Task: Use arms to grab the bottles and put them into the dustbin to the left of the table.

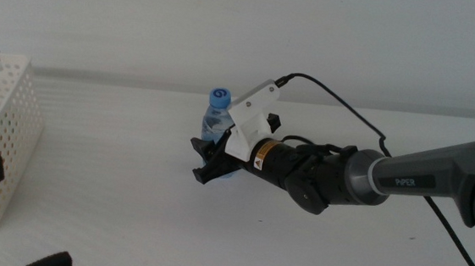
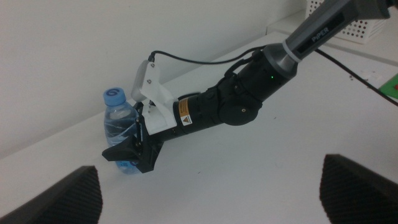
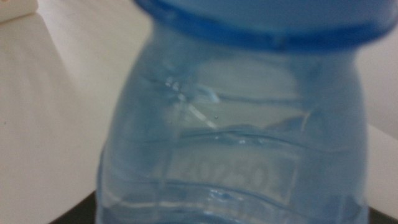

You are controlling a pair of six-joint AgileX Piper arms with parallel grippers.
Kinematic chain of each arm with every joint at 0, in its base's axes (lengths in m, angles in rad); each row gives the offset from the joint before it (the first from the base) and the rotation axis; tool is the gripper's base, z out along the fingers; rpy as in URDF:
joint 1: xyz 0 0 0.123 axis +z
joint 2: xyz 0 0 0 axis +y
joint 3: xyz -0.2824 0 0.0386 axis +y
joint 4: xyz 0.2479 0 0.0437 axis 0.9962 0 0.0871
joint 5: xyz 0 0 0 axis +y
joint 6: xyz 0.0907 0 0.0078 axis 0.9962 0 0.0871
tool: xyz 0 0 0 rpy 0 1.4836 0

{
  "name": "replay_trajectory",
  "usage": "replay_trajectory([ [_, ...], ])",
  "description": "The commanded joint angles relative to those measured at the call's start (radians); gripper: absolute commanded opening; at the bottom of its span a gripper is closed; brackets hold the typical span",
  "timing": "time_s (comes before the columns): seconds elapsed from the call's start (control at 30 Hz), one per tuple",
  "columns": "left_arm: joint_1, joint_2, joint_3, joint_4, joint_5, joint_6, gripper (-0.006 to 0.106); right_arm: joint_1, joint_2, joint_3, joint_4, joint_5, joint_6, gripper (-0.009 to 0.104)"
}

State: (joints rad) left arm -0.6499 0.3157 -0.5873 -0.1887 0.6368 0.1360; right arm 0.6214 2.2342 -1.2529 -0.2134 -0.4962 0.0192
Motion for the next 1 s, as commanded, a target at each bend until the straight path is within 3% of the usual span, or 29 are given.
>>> replay_trajectory([
  [0.0,-0.009,-0.005,0.002,0.0,-0.017,-0.003,0.094,0.006,-0.004,-0.011,0.007,-0.036,0.013,0.008],
  [0.2,-0.009,-0.005,0.002,0.0,-0.017,-0.003,0.094,0.006,-0.004,-0.011,0.007,-0.021,0.098,0.039],
  [0.6,-0.009,-0.005,0.002,0.0,-0.017,-0.003,0.094,0.006,-0.111,-0.008,0.007,0.348,0.186,0.09],
  [0.83,-0.009,-0.005,0.002,-0.005,-0.017,-0.003,0.094,0.007,-0.202,-0.008,0.011,0.583,0.22,0.092],
  [0.97,-0.009,-0.005,0.002,-0.003,-0.017,-0.003,0.094,0.007,-0.271,-0.008,0.075,0.71,0.217,0.092],
])
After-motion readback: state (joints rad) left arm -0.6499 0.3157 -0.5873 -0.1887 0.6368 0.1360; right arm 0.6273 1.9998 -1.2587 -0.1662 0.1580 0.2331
